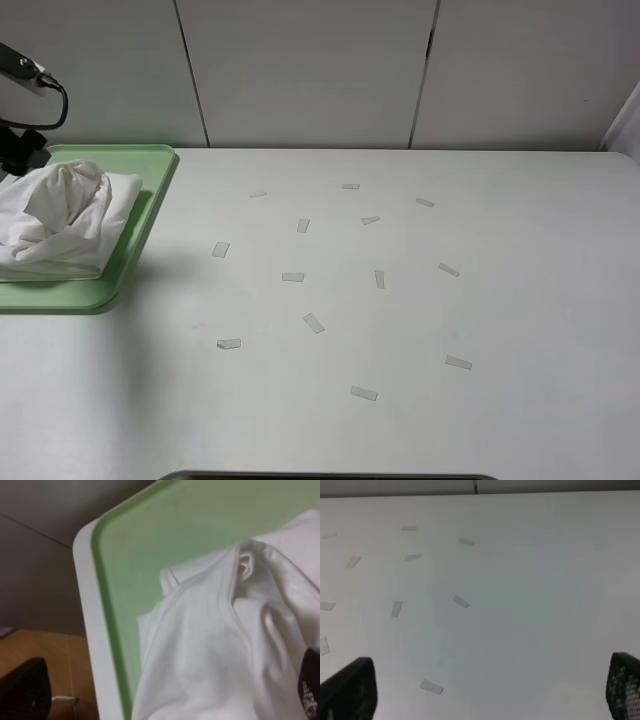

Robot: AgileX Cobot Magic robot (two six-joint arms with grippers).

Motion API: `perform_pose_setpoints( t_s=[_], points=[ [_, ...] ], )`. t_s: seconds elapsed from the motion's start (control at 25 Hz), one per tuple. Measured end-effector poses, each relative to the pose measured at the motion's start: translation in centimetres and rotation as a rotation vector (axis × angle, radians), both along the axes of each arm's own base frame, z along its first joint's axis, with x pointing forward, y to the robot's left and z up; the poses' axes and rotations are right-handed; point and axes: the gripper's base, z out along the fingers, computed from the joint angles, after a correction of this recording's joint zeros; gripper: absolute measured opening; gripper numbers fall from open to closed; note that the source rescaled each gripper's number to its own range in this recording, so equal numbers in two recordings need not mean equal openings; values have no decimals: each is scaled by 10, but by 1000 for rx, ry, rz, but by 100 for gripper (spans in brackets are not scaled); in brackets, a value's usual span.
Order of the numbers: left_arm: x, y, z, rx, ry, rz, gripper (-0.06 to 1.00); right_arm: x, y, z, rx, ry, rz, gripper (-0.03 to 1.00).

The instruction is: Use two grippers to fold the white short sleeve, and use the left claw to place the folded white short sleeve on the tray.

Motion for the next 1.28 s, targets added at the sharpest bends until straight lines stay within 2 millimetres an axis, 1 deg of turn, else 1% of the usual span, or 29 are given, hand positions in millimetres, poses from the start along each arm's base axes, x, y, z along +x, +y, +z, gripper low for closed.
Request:
perform_pose_setpoints(
  t_s=[0.08,0.16,0.24,0.36,0.4,0.56,0.64,0.68,0.72,0.76,1.04,1.16,1.2,1.28],
  points=[
    [-1,0,2,1,-7,0,100,0,0,0,0,0,0,100],
    [-4,0,10,2,-27,6,100,0,0,0,0,0,0,100],
    [-10,-1,25,-13,-76,29,100,0,0,0,0,0,0,100],
    [-13,-1,29,-39,-88,64,100,0,0,0,0,0,0,100],
    [-15,1,27,-64,-61,110,100,0,0,0,0,0,0,100],
    [-15,2,11,-113,3,185,100,0,0,0,0,0,0,100],
    [-12,3,1,-115,27,190,100,0,0,0,0,0,0,100],
    [-12,3,1,-115,27,190,100,0,0,0,0,0,0,100],
    [-10,4,-4,-111,30,183,100,0,0,0,0,0,0,100],
    [-2,4,-10,-120,-3,152,100,0,0,0,0,0,0,100],
    [21,-3,-29,-237,-140,87,100,0,0,0,1,0,1,100],
    [28,2,-39,-271,-173,87,100,0,0,0,1,0,1,100],
    [28,2,-39,-271,-173,87,100,0,0,0,1,0,1,100],
    [31,9,-49,-285,-177,100,100,0,0,0,1,0,1,100]
  ],
)
